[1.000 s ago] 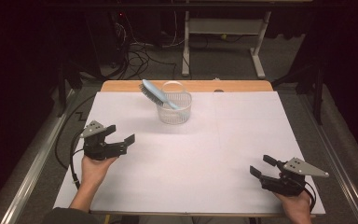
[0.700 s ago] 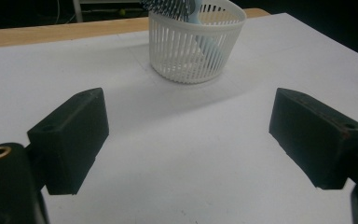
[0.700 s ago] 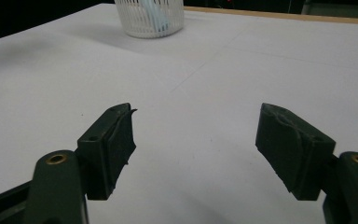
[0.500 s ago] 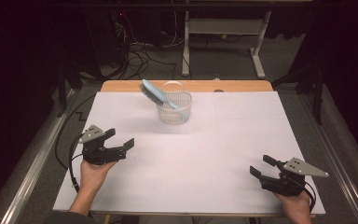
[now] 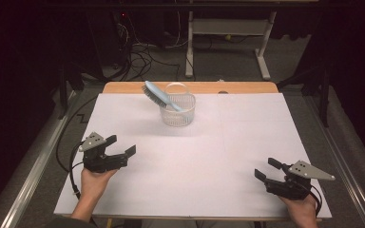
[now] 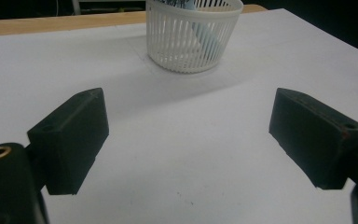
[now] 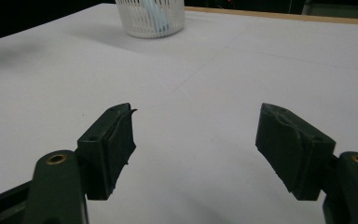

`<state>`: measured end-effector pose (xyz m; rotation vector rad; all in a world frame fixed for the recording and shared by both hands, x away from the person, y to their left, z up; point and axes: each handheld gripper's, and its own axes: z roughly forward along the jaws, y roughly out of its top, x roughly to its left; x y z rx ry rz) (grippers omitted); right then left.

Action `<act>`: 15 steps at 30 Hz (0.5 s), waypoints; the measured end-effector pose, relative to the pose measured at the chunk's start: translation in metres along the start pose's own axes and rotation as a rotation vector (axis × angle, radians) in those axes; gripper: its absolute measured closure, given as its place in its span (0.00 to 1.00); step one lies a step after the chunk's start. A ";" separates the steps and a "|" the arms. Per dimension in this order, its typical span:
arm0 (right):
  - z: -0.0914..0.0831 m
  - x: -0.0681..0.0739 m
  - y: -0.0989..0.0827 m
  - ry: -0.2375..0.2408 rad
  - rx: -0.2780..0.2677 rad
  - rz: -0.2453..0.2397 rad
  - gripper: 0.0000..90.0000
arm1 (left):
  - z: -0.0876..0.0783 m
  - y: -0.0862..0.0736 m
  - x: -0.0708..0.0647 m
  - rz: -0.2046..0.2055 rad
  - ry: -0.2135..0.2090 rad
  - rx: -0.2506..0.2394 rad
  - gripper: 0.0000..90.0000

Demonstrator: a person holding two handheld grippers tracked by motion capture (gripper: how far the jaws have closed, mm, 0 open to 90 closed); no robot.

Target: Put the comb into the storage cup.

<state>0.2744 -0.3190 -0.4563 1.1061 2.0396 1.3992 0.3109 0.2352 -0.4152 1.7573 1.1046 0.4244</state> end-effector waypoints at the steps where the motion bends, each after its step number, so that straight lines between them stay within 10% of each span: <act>1: 0.000 0.000 0.000 0.000 0.000 0.000 0.31 | 0.000 -0.001 0.000 -0.001 -0.001 -0.001 0.13; 15: 0.000 0.000 0.000 -0.001 -0.001 0.000 0.31 | -0.001 -0.013 -0.002 -0.001 0.000 -0.002 0.13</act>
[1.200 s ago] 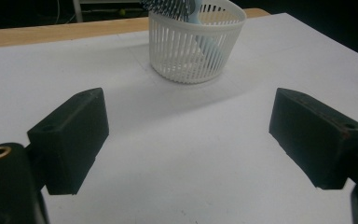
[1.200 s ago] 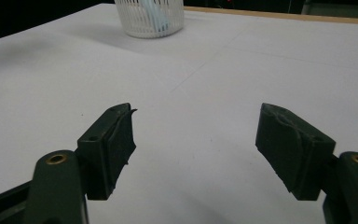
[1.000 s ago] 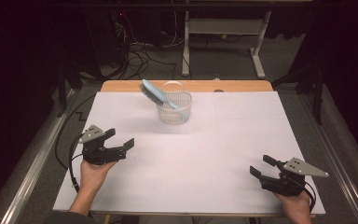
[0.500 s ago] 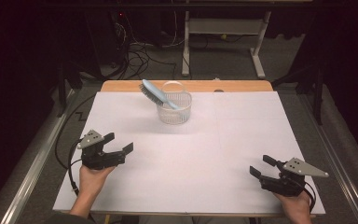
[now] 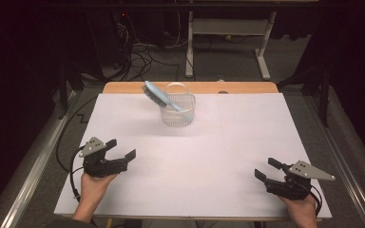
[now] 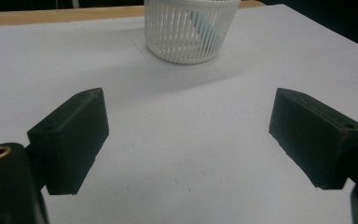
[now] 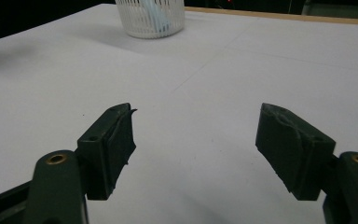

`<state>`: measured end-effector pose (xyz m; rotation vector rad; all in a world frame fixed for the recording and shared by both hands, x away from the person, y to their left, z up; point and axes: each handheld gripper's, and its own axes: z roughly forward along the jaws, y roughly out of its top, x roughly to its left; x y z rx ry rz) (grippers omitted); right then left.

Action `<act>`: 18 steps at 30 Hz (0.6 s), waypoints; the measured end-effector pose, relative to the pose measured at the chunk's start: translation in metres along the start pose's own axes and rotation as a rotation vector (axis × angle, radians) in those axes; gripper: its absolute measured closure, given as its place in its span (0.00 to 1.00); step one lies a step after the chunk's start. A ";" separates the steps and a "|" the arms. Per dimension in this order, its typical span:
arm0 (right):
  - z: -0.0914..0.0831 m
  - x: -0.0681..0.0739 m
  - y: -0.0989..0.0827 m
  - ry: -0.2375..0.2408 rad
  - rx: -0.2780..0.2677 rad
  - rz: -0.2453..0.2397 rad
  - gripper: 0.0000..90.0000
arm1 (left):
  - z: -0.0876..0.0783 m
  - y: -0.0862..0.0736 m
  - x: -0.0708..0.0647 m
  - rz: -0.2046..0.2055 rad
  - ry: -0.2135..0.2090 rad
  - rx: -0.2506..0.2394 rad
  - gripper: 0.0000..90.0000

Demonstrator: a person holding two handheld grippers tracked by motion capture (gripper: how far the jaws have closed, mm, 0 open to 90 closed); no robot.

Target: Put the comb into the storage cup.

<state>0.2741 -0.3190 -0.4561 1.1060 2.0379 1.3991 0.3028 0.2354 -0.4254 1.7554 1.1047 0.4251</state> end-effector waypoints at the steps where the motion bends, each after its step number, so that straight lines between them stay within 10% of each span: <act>1: 0.000 0.000 0.000 0.000 0.000 0.000 0.31 | 0.000 -0.001 0.000 0.000 0.001 0.000 0.13; 18: 0.000 0.000 0.000 0.000 0.000 -0.001 0.31 | 0.001 -0.009 -0.001 -0.015 -0.015 -0.003 0.13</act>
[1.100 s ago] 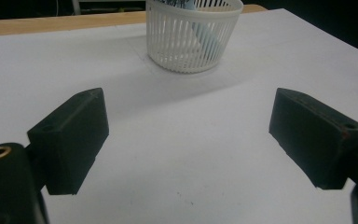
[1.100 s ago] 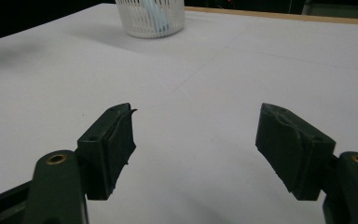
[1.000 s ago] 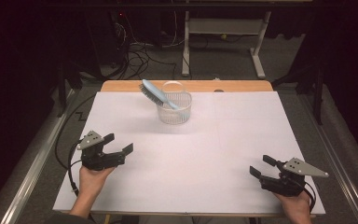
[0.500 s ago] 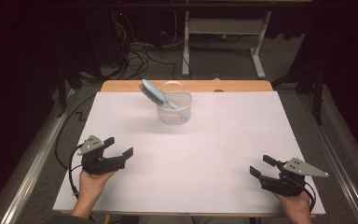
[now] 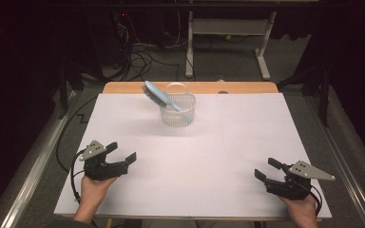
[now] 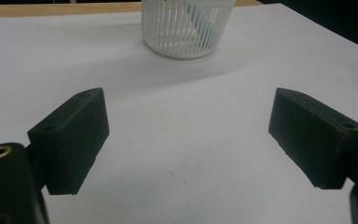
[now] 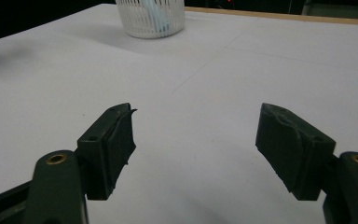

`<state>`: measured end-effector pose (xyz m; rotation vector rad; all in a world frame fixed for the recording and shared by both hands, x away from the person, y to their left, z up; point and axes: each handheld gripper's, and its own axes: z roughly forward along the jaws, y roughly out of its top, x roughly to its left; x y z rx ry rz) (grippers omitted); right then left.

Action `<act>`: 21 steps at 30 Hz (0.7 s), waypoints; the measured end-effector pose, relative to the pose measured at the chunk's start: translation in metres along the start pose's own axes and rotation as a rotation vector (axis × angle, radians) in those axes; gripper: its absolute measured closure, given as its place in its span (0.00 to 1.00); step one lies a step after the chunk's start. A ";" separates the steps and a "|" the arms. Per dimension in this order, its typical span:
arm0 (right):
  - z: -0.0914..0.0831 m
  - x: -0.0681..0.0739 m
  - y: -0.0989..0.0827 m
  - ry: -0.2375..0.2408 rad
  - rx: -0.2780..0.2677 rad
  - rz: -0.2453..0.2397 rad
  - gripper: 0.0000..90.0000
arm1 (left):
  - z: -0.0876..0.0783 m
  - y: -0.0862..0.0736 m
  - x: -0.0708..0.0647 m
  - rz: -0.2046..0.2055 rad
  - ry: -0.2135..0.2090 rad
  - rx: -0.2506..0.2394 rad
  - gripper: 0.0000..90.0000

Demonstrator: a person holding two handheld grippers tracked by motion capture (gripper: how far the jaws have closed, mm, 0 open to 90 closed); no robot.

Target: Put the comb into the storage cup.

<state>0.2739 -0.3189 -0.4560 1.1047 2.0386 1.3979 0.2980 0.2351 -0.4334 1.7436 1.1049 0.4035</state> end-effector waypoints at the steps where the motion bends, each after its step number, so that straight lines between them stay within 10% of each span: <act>1: 0.000 0.000 0.000 0.001 0.000 0.001 0.31 | 0.000 0.000 0.000 -0.001 0.000 -0.001 0.13; 21: 0.000 0.000 0.000 0.002 0.001 0.002 0.31 | -0.002 -0.011 0.000 -0.004 0.013 0.000 0.13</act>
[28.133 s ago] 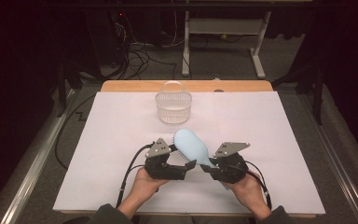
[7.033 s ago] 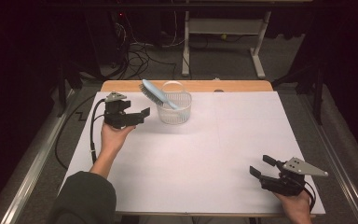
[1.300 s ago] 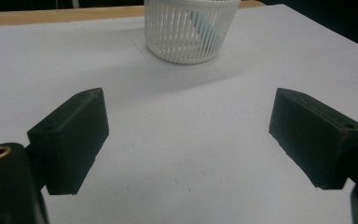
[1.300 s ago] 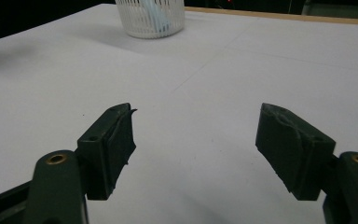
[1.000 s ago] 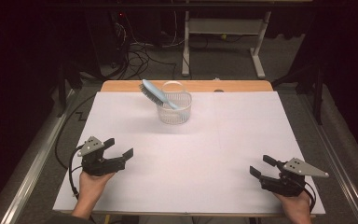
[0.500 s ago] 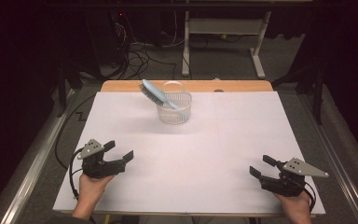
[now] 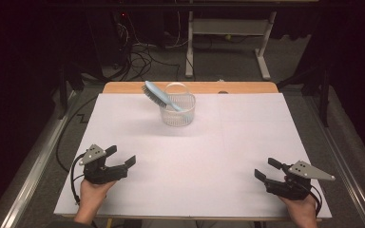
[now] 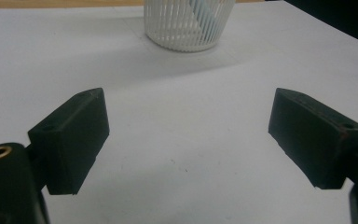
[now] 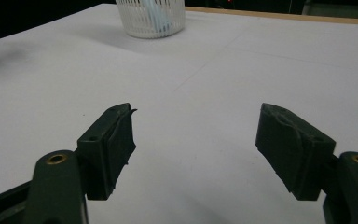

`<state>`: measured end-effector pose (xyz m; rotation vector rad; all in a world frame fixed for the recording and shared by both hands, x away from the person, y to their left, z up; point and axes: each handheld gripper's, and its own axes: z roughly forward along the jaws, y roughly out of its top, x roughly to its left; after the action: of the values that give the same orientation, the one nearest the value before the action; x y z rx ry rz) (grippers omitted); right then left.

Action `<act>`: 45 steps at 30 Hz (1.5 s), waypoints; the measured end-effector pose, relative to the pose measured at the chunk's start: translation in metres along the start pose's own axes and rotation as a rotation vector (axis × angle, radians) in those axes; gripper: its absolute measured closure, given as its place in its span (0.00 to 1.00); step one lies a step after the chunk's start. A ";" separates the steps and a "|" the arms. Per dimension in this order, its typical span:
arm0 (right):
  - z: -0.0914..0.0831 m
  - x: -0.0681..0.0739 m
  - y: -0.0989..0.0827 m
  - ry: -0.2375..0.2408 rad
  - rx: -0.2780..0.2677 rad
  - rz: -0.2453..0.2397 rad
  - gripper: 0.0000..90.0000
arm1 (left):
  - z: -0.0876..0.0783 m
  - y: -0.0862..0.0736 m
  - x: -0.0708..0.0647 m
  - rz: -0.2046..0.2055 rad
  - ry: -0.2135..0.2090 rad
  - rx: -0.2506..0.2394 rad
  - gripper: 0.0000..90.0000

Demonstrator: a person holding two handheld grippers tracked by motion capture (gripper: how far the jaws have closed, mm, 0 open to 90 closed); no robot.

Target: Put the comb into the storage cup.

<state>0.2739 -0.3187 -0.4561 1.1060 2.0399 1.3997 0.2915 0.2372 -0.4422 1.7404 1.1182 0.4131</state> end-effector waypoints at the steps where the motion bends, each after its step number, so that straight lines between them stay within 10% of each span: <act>1: 0.000 0.000 0.000 0.001 0.000 -0.001 0.31 | 0.000 0.000 0.000 -0.002 0.001 0.000 0.13; 45: -0.001 0.000 0.000 -0.002 -0.004 -0.003 0.31 | -0.008 -0.020 0.004 -0.052 0.013 -0.002 0.13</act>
<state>0.2728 -0.3192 -0.4554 1.1018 2.0354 1.4009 0.2783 0.2468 -0.4567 1.7053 1.1699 0.3943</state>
